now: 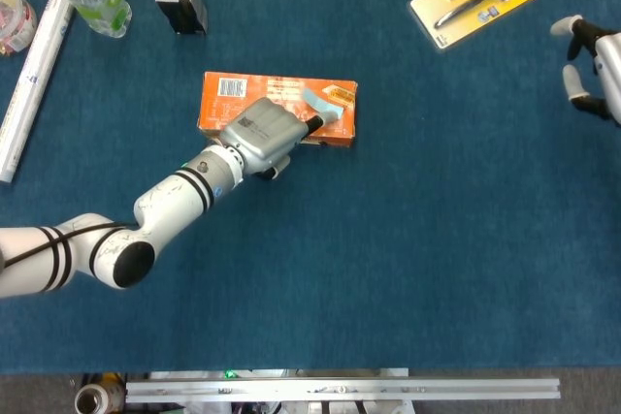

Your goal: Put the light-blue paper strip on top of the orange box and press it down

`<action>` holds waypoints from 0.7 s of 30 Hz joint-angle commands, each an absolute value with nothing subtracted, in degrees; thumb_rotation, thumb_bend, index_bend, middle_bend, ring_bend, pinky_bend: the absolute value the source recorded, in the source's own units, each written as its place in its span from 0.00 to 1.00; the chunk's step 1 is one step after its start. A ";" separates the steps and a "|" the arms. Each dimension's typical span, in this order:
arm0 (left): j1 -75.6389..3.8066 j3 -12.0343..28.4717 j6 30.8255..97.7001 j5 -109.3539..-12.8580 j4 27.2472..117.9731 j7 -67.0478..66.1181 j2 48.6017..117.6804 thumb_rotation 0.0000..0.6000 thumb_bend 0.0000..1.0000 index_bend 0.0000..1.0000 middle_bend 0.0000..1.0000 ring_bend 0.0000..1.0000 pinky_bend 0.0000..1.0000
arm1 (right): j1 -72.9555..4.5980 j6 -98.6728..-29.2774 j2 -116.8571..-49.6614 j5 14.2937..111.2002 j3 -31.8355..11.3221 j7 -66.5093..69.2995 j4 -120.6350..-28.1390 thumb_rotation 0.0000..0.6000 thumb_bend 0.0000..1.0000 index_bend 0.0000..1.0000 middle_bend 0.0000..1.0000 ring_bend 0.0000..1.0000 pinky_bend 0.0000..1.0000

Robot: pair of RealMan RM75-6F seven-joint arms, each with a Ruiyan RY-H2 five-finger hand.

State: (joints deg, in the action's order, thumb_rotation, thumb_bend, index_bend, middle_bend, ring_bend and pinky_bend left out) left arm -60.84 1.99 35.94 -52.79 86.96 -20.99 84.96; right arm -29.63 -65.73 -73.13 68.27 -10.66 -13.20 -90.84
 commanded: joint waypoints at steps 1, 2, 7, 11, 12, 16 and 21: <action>-61.18 1.69 35.97 -52.02 86.76 -21.40 85.14 1.00 0.65 0.06 1.00 1.00 1.00 | -29.49 -65.79 -72.95 68.26 -10.65 -13.19 -90.89 1.00 0.45 0.33 0.51 0.59 0.86; -61.32 1.57 35.99 -51.63 86.78 -21.58 85.11 1.00 0.65 0.06 1.00 1.00 1.00 | -29.40 -65.87 -72.86 68.27 -10.68 -13.14 -90.96 1.00 0.45 0.33 0.51 0.59 0.86; -61.74 1.18 36.34 -50.65 87.30 -22.14 84.87 1.00 0.65 0.06 1.00 1.00 1.00 | -29.16 -66.08 -72.57 68.37 -10.79 -12.93 -91.09 1.00 0.45 0.33 0.51 0.59 0.86; -61.59 1.88 37.38 -50.79 87.94 -21.28 84.65 1.00 0.65 0.06 1.00 1.00 1.00 | -29.07 -66.06 -72.47 68.50 -10.80 -12.82 -91.28 1.00 0.45 0.33 0.51 0.59 0.86; -61.63 2.03 37.40 -50.80 87.95 -21.10 84.61 1.00 0.65 0.06 1.00 1.00 1.00 | -29.03 -66.05 -72.47 68.51 -10.80 -12.75 -91.30 1.00 0.45 0.33 0.51 0.59 0.86; -62.11 2.31 37.01 -50.55 87.56 -20.79 84.87 1.00 0.65 0.06 1.00 1.00 1.00 | -28.92 -66.04 -72.44 68.64 -10.79 -12.55 -91.22 1.00 0.45 0.33 0.51 0.59 0.86; -62.65 1.93 36.65 -49.97 86.39 -21.14 85.94 1.00 0.65 0.06 1.00 1.00 1.00 | -28.72 -66.09 -72.33 68.56 -10.90 -12.20 -90.98 1.00 0.45 0.33 0.51 0.59 0.86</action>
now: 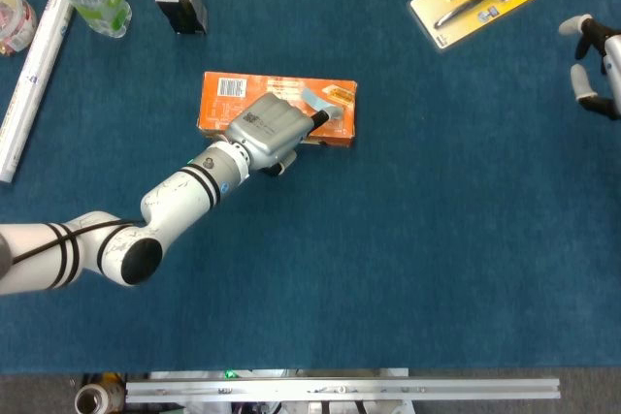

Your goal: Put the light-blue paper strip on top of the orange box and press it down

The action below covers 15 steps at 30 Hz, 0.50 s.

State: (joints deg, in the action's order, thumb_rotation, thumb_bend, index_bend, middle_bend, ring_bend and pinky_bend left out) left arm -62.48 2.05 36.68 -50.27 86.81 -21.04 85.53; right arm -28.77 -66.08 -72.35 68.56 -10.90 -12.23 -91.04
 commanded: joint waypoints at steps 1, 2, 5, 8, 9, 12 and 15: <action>-62.72 1.91 36.63 -49.76 86.09 -21.12 86.20 1.00 0.65 0.06 1.00 1.00 1.00 | -28.68 -66.07 -72.31 68.59 -10.87 -12.18 -90.91 1.00 0.45 0.33 0.51 0.59 0.86; -62.79 1.90 36.60 -49.61 85.87 -21.10 86.35 1.00 0.65 0.06 1.00 1.00 1.00 | -28.65 -66.05 -72.29 68.58 -10.86 -12.14 -90.86 1.00 0.45 0.33 0.51 0.59 0.86; -63.04 1.83 36.49 -49.12 85.24 -21.17 86.68 1.00 0.65 0.06 1.00 1.00 1.00 | -28.56 -65.96 -72.26 68.55 -10.81 -12.08 -90.71 1.00 0.45 0.33 0.51 0.59 0.86; -63.29 1.74 36.34 -48.53 84.97 -21.25 86.76 1.00 0.65 0.06 1.00 1.00 1.00 | -28.48 -65.95 -72.35 68.54 -10.84 -11.88 -90.61 1.00 0.45 0.33 0.51 0.59 0.86; -63.35 1.74 36.33 -48.35 84.98 -21.24 86.73 1.00 0.65 0.06 1.00 1.00 1.00 | -28.45 -65.97 -72.35 68.59 -10.83 -11.84 -90.60 1.00 0.45 0.32 0.51 0.59 0.86; -63.47 1.84 36.56 -48.02 85.09 -21.17 86.61 1.00 0.65 0.06 1.00 1.00 1.00 | -28.39 -66.04 -72.34 68.72 -10.85 -11.76 -90.60 1.00 0.45 0.32 0.51 0.59 0.86; -63.59 1.86 36.65 -47.70 85.00 -21.12 86.70 1.00 0.65 0.06 1.00 1.00 1.00 | -28.33 -66.09 -72.30 68.79 -10.90 -11.68 -90.62 1.00 0.45 0.32 0.51 0.59 0.86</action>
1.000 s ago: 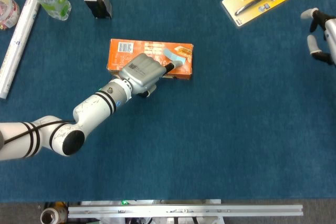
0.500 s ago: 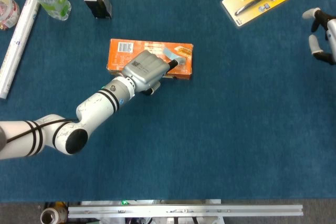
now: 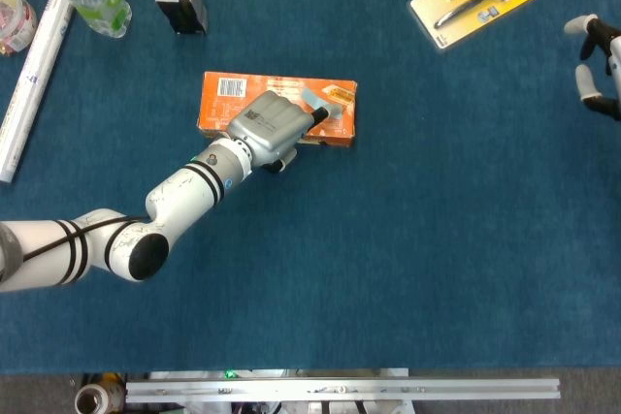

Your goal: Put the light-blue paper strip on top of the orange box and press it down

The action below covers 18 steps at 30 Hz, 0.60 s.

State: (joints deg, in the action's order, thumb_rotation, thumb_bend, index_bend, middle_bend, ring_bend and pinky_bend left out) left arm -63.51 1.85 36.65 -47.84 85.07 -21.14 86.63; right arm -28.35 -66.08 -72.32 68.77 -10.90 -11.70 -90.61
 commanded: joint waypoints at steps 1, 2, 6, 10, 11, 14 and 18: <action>-63.66 1.86 36.61 -47.60 84.93 -21.11 86.76 1.00 0.65 0.06 1.00 1.00 1.00 | -28.29 -66.12 -72.29 68.82 -10.89 -11.67 -90.62 1.00 0.45 0.32 0.51 0.59 0.86; -63.74 1.84 36.60 -47.46 84.82 -21.13 86.87 1.00 0.65 0.06 1.00 1.00 1.00 | -28.24 -66.15 -72.26 68.83 -10.88 -11.66 -90.63 1.00 0.45 0.32 0.51 0.59 0.86; -64.06 1.81 36.56 -47.01 84.58 -21.28 87.12 1.00 0.65 0.06 1.00 1.00 1.00 | -28.09 -66.25 -72.11 68.80 -10.92 -11.62 -90.76 1.00 0.45 0.32 0.51 0.59 0.86; -64.45 1.51 36.42 -46.28 84.24 -21.72 87.50 1.00 0.65 0.06 1.00 1.00 1.00 | -27.91 -66.30 -71.98 68.79 -10.90 -11.50 -90.78 1.00 0.45 0.32 0.51 0.59 0.86; -64.58 1.37 36.41 -46.04 84.13 -21.94 87.59 1.00 0.65 0.06 1.00 1.00 1.00 | -27.87 -66.32 -71.93 68.81 -10.92 -11.45 -90.77 1.00 0.45 0.32 0.51 0.59 0.86; -64.67 1.44 36.77 -45.55 84.27 -21.98 87.47 1.00 0.65 0.06 1.00 1.00 1.00 | -27.75 -66.36 -71.79 68.79 -10.98 -11.25 -90.69 1.00 0.45 0.32 0.51 0.59 0.86; -64.51 1.73 37.45 -45.58 84.96 -21.64 86.60 1.00 0.65 0.06 1.00 1.00 1.00 | -27.67 -66.30 -71.74 68.81 -11.00 -10.99 -90.50 1.00 0.45 0.32 0.51 0.59 0.86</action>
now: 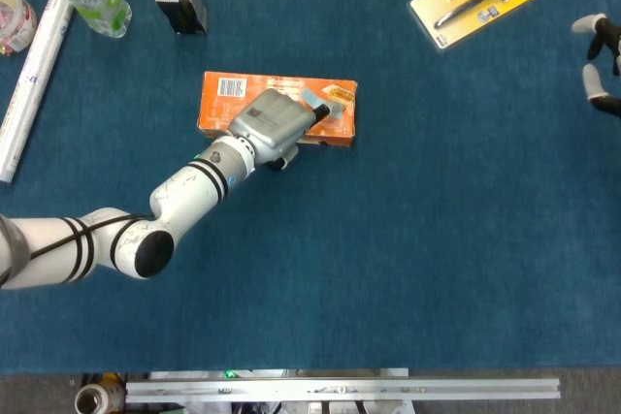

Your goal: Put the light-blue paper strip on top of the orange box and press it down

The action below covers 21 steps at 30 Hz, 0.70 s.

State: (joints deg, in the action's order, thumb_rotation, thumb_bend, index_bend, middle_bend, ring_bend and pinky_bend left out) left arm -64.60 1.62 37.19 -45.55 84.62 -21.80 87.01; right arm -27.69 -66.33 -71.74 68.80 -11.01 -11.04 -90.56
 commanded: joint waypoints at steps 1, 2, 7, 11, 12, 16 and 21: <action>-64.45 1.77 37.56 -45.63 85.22 -21.53 86.27 1.00 0.65 0.06 1.00 1.00 1.00 | -27.67 -66.24 -71.76 68.82 -11.01 -10.92 -90.47 1.00 0.45 0.32 0.51 0.59 0.86; -64.39 1.75 37.63 -45.71 85.40 -21.48 86.05 1.00 0.65 0.06 1.00 1.00 1.00 | -27.68 -66.20 -71.78 68.84 -11.00 -10.89 -90.43 1.00 0.45 0.32 0.51 0.59 0.86; -64.34 0.95 37.53 -45.72 85.92 -21.96 85.30 1.00 0.65 0.06 1.00 1.00 1.00 | -27.68 -66.12 -72.03 68.98 -10.97 -10.75 -90.27 1.00 0.45 0.32 0.51 0.59 0.86; -64.45 0.22 37.49 -45.53 86.27 -22.68 85.23 1.00 0.65 0.06 1.00 1.00 1.00 | -27.62 -66.21 -72.09 69.04 -10.95 -10.89 -90.29 1.00 0.45 0.32 0.51 0.59 0.86; -64.46 0.11 37.54 -45.46 86.35 -22.79 85.25 1.00 0.65 0.06 1.00 1.00 1.00 | -27.60 -66.22 -72.08 69.05 -10.95 -10.92 -90.33 1.00 0.45 0.32 0.51 0.59 0.86; -64.53 0.02 37.86 -45.35 86.71 -23.03 85.22 1.00 0.65 0.06 1.00 1.00 1.00 | -27.51 -66.38 -72.01 69.05 -11.01 -11.05 -90.55 1.00 0.45 0.32 0.51 0.59 0.86; -64.25 0.22 38.43 -45.83 87.68 -22.64 84.53 1.00 0.65 0.06 1.00 1.00 1.00 | -27.30 -66.63 -71.83 69.05 -11.04 -11.10 -90.82 1.00 0.45 0.32 0.51 0.59 0.86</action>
